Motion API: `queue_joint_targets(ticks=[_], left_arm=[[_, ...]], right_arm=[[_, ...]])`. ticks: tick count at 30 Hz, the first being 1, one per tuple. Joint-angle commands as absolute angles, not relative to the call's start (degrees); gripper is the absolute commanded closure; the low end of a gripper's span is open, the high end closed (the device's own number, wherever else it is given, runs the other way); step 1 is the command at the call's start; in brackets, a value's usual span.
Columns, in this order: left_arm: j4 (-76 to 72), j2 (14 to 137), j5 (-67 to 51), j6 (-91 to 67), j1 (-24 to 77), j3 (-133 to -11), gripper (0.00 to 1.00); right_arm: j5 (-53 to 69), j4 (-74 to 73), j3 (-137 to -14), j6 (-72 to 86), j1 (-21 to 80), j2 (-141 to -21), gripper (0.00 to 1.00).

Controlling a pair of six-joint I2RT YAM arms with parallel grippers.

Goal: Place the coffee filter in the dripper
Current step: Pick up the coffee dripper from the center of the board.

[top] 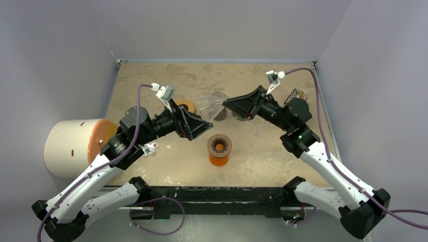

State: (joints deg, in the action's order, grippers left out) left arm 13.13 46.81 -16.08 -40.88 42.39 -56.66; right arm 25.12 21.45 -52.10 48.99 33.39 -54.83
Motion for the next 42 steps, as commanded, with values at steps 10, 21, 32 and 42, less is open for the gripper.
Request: queue_joint_targets(ticks=[10, 21, 32, 42], left_arm=[[-6.21, 43.85, -21.06, -44.68, 42.01, -52.56, 0.27], [-10.51, 45.44, -23.22, -43.83, 42.06, -52.72, 0.57], [-8.03, 44.97, -19.5, -41.53, 42.01, -52.62, 0.86], [-2.78, 43.44, -13.08, -39.64, 42.02, -53.42, 1.0]], right_arm=[[20.42, 43.28, -46.54, 58.95, 36.34, -55.31, 1.0], [16.24, 47.96, -43.86, 63.9, 37.34, -54.35, 1.0], [14.97, 49.5, -43.03, 65.1, 38.77, -54.29, 1.0], [14.86, 48.63, -42.25, 64.81, 39.68, -53.92, 1.0]])
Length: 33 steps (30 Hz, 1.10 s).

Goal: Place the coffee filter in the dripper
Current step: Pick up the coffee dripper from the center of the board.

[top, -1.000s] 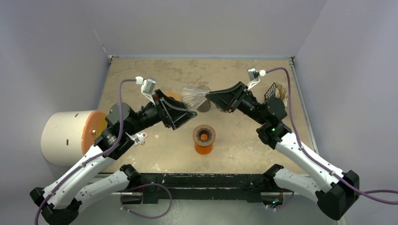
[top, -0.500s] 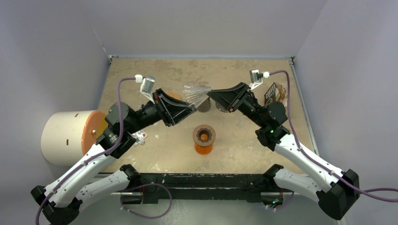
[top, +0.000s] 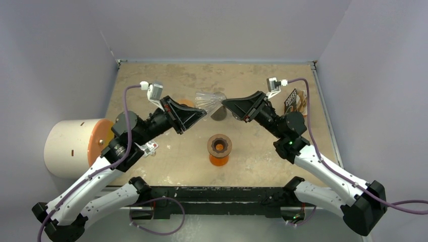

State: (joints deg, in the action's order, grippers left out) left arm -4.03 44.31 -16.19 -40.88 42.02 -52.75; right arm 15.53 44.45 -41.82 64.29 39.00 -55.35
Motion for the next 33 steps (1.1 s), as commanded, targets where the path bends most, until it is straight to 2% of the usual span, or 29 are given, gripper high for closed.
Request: queue_joint_targets(ticks=[1, 3, 5, 9, 19, 23, 33], left_arm=[[-2.52, 43.34, -12.69, -39.57, 42.03, -53.29, 1.0], [-1.76, 43.25, -12.22, -39.32, 42.01, -53.49, 1.0], [-1.0, 43.32, -12.04, -39.06, 42.01, -53.66, 1.0], [0.92, 43.28, -11.46, -38.4, 42.01, -53.91, 1.0], [8.96, 42.85, -11.0, -34.59, 42.04, -56.58, 1.0], [13.45, 43.01, -11.42, -31.69, 42.01, -59.0, 1.0], [30.35, 48.32, -16.11, -19.02, 42.05, -70.82, 1.0]], right_arm=[[15.0, 48.41, -42.27, 64.78, 39.64, -53.93, 0.95], [15.24, 47.95, -42.28, 64.65, 39.65, -53.89, 0.86], [15.39, 46.87, -42.44, 64.09, 39.64, -53.64, 0.71], [15.07, 43.88, -42.74, 62.36, 39.65, -52.65, 0.55], [13.82, 26.57, -46.06, 53.87, 39.72, -47.93, 0.27], [11.59, 13.51, -51.03, 45.23, 39.71, -46.75, 0.23], [8.1, -12.99, -69.67, 30.92, 39.69, -52.77, 0.23]])
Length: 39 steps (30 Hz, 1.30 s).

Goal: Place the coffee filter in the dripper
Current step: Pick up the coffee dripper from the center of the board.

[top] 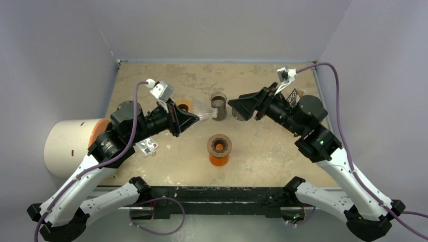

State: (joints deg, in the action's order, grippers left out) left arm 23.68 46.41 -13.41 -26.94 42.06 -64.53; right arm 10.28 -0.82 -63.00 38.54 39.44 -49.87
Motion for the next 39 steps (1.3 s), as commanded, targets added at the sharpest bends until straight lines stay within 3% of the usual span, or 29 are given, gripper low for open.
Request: queue_joint_targets(ticks=[1, 11, 19, 39], left_arm=[[32.28, 49.22, -16.5, -17.54, 42.02, -72.11, 1.0], [48.16, 60.37, -24.31, -4.99, 42.99, -84.07, 1.0], [56.26, 66.32, -10.36, -0.77, 53.88, -89.42, 1.0], [61.95, 72.72, 14.3, 14.51, 71.95, -92.58, 1.0]], right_arm=[[8.09, -14.6, -71.89, 30.25, 39.69, -53.9, 0.23], [7.69, -30.58, -87.08, 25.74, 39.61, -64.51, 0.24], [12.13, -41.34, -95.5, 24.73, 39.48, -71.86, 0.26], [25.95, -45.26, -94.41, 26.54, 38.6, -79.16, 0.42]])
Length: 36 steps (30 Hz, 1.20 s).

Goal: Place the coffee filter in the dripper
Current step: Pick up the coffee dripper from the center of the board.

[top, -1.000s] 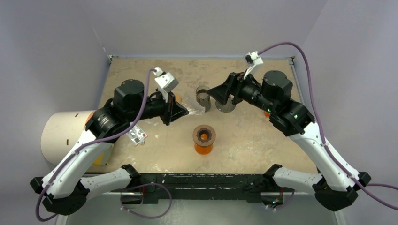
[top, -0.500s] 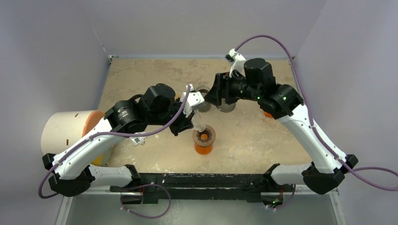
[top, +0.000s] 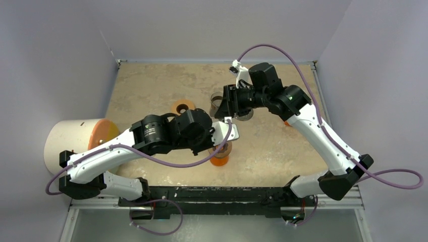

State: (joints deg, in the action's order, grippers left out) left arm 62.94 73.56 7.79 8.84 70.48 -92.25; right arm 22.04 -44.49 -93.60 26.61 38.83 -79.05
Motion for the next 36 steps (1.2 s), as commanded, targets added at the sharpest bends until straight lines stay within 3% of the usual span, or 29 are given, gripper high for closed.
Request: queue_joint_targets(ticks=[1, 36], left_arm=[[61.47, 72.55, 14.74, 15.41, 72.24, -92.09, 1.0], [64.1, 77.17, 12.31, 21.88, 75.47, -93.58, 1.0]], right_arm=[[26.16, -45.26, -94.21, 26.48, 38.59, -79.37, 0.43], [20.22, -57.48, -99.93, 15.41, 41.17, -87.45, 0.74]])
